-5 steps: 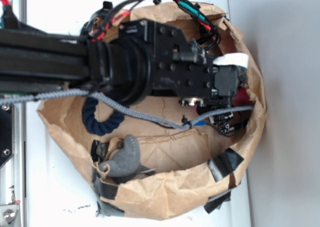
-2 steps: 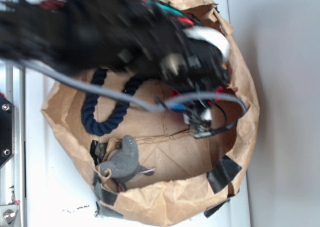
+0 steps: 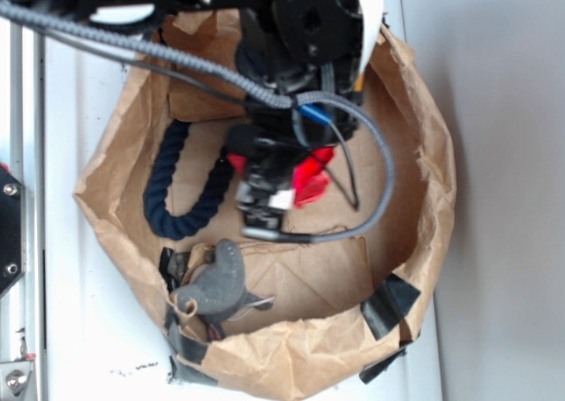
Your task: Grab the red paper.
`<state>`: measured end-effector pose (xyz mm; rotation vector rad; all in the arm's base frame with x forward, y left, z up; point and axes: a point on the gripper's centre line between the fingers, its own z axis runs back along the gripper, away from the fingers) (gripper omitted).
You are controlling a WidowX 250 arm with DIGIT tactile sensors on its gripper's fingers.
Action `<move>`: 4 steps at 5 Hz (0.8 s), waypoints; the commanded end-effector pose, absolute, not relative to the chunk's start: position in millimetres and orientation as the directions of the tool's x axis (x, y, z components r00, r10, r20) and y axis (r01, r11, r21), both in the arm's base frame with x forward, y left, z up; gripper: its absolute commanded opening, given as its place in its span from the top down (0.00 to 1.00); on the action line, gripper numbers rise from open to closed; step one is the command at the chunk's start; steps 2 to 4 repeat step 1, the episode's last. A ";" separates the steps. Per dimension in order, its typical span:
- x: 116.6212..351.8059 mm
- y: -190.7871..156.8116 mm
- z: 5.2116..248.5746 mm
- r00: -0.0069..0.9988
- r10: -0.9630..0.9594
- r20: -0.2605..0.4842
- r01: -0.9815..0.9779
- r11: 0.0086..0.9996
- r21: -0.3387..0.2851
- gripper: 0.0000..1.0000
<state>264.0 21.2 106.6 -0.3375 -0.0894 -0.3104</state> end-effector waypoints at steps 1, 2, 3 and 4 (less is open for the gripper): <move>263.7 26.8 124.0 0.946 -0.299 0.124 0.321 0.919 -0.229 1.00; 263.7 26.8 124.0 0.946 -0.299 0.124 0.321 0.919 -0.229 1.00; 263.7 26.8 124.0 0.946 -0.299 0.124 0.321 0.919 -0.229 1.00; 263.7 26.8 124.0 0.946 -0.299 0.124 0.321 0.919 -0.229 1.00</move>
